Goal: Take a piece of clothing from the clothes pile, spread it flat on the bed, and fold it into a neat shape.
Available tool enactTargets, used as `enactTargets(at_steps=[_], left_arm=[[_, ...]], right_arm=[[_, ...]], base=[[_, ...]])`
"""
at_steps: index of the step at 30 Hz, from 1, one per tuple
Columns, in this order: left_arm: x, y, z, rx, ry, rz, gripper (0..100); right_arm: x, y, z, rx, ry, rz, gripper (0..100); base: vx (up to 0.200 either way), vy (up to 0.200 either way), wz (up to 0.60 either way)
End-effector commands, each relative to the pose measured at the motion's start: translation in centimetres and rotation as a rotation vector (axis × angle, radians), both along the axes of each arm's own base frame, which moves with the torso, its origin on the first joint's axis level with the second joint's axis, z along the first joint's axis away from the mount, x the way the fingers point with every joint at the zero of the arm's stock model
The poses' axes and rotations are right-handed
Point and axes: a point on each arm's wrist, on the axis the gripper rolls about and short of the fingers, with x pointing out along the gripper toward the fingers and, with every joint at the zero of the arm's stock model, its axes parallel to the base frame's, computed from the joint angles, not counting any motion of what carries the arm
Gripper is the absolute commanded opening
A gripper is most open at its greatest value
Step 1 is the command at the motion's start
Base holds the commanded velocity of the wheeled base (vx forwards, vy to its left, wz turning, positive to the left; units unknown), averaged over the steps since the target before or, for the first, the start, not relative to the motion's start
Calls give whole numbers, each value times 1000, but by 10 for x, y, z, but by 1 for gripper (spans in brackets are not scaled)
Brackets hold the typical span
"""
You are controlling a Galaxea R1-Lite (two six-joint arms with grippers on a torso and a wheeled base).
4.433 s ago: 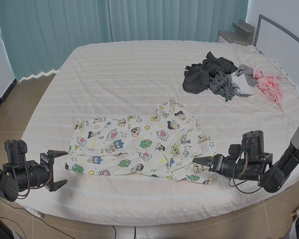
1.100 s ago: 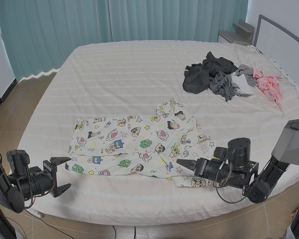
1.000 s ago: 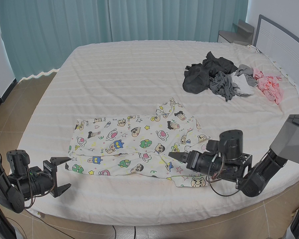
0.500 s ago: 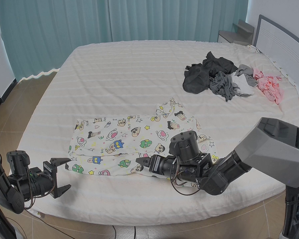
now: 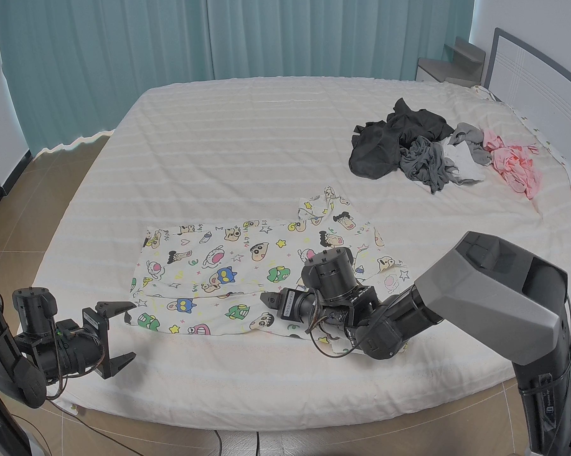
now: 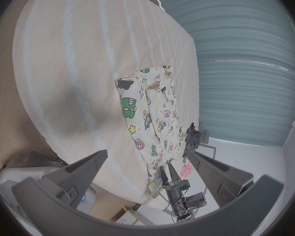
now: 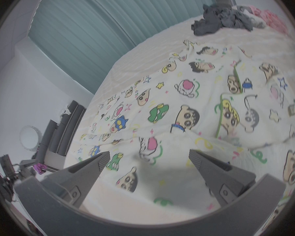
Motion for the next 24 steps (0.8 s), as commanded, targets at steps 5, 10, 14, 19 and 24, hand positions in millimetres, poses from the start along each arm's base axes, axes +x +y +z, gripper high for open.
enactTargets(at_steps=[5,10,14,19,24], left_arm=[[0,0,0,0,1,0,100],[0,0,0,1,2,3,100],[1,0,-1,6,3,11,100],[1,0,-1,7,4,10,100],[1,0,-1,7,4,10,100]], right_arm=[[27,4,-13,-51,-98,-53,100],[29,6,-4,-10,-148,-55,100],[28,6,9,20,-178,-57,100],[14,-4,32,81,-161,-31,100],[-7,-19,29,102,-46,84,100]], base=[[0,0,0],[0,0,0],[0,0,0],[0,0,0],[0,0,0]])
